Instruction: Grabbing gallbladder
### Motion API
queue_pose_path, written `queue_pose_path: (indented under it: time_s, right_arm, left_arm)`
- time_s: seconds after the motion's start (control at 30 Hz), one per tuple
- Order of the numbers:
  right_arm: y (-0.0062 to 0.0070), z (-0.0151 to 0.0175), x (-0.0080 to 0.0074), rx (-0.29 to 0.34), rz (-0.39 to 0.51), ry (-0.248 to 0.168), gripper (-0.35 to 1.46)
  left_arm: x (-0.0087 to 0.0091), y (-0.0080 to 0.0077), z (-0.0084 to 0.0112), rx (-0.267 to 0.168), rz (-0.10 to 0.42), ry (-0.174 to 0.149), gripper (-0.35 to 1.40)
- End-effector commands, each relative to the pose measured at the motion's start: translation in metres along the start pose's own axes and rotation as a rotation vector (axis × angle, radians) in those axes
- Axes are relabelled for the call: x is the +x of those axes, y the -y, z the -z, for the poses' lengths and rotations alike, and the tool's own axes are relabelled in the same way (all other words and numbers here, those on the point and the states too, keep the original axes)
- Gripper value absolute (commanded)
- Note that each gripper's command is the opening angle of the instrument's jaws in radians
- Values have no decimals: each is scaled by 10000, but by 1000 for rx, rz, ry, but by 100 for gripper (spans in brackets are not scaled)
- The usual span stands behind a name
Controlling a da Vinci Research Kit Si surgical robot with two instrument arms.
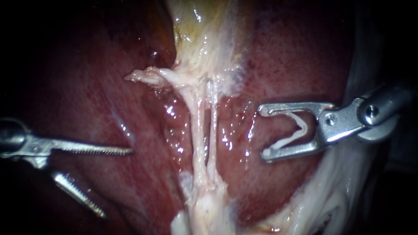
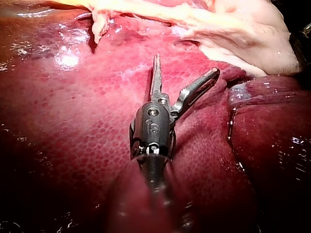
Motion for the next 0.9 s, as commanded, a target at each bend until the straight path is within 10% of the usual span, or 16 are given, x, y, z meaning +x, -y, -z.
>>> queue_pose_path:
  time_s: [0.03, 0.53, 0.9]
  right_arm:
    - [0, 0, 0, 0, 0, 0, 50]
    - [0, 0, 0, 0, 0, 0, 50]
    - [0, -1, 1, -1, 0, 0, 50]
  left_arm:
    - [3, 1, 3, -1, 1, -1, 116]
    - [98, 74, 83, 234, 91, -82, 104]
    - [121, 105, 46, 294, 94, -120, 94]
